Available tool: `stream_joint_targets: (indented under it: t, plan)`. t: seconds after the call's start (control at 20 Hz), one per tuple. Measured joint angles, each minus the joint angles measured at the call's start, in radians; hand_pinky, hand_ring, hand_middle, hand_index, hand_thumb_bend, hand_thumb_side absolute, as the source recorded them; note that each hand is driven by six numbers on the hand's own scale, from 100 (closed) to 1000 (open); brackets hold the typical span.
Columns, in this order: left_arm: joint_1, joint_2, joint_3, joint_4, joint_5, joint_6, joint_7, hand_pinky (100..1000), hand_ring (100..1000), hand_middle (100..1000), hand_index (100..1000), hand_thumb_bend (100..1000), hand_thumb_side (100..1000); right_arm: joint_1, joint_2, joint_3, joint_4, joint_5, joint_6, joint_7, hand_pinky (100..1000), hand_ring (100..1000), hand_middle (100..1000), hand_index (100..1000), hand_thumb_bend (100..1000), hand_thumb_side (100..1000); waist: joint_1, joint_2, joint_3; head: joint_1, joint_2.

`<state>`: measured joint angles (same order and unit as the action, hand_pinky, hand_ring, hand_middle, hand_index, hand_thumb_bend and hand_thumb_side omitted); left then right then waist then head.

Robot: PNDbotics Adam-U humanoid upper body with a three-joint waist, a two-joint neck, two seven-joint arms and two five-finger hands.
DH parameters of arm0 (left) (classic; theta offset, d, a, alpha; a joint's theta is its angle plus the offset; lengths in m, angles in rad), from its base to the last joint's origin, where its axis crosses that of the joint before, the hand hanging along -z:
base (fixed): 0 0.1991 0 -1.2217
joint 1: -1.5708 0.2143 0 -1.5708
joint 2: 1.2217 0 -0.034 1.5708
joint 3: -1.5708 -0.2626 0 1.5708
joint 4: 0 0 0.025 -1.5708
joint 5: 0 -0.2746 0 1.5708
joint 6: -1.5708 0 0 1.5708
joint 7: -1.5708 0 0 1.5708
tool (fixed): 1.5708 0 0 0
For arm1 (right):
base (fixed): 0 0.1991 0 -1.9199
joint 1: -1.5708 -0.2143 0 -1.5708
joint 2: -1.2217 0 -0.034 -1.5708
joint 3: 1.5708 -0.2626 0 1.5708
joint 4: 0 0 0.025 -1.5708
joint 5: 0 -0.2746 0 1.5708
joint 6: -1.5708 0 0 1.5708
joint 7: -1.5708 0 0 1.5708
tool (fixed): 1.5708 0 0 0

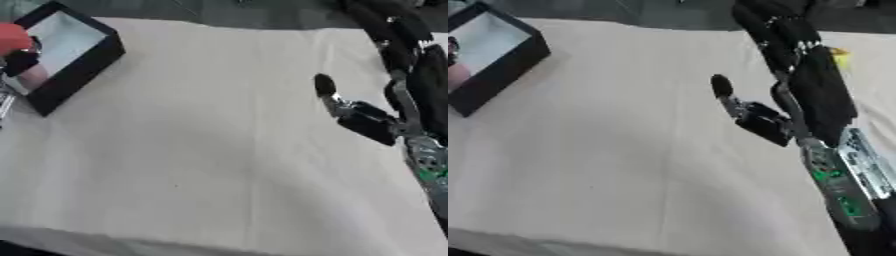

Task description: Pick up the objects with one hand, pass them to the other hand, and then place them into the box on the other side of the table.

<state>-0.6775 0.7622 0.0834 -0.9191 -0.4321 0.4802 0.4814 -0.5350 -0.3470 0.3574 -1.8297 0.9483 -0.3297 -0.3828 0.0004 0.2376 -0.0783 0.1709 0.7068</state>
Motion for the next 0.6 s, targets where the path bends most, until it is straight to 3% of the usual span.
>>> stream_joint_targets:
  t: [0.05, 0.1, 0.15, 0.25, 0.4, 0.6]
  plan:
    - [-0.015, 0.006, 0.010, 0.028, -0.015, 0.017, 0.017, 781, 1000, 910, 849, 710, 634, 0.003, 0.000, -0.002, -0.001, -0.006, 0.001, -0.001, 909, 870, 899, 957, 188, 166, 0.000, 0.005, -0.006, 0.004, -0.007]
    - [-0.026, 0.006, 0.013, 0.049, -0.027, 0.034, 0.034, 786, 1000, 916, 856, 728, 642, 0.007, 0.000, -0.005, -0.001, -0.010, 0.002, -0.001, 908, 870, 898, 957, 186, 167, -0.001, 0.006, -0.008, 0.007, -0.009]
    - [-0.034, 0.007, 0.014, 0.063, -0.035, 0.047, 0.052, 824, 1000, 960, 889, 851, 719, 0.009, 0.000, -0.006, -0.001, -0.013, 0.004, -0.002, 907, 869, 898, 958, 191, 165, -0.001, 0.006, -0.010, 0.008, -0.011]
    - [-0.050, 0.008, 0.004, 0.064, -0.043, 0.051, 0.082, 835, 1000, 983, 901, 900, 751, 0.012, -0.001, -0.011, -0.001, -0.015, 0.008, -0.002, 907, 868, 897, 958, 200, 163, 0.000, 0.006, -0.009, 0.007, -0.011]
    - [-0.055, 0.009, -0.016, 0.012, -0.034, 0.021, 0.116, 825, 1000, 982, 881, 862, 700, 0.013, -0.007, -0.022, -0.001, -0.015, 0.014, -0.003, 902, 867, 897, 959, 199, 161, 0.010, 0.005, -0.005, -0.001, -0.011]
    - [-0.065, 0.014, -0.049, -0.083, 0.002, -0.021, 0.139, 756, 1000, 901, 820, 667, 582, 0.009, -0.031, -0.058, 0.024, -0.033, 0.045, -0.007, 882, 872, 912, 962, 100, 237, 0.013, -0.015, 0.008, -0.046, 0.007]
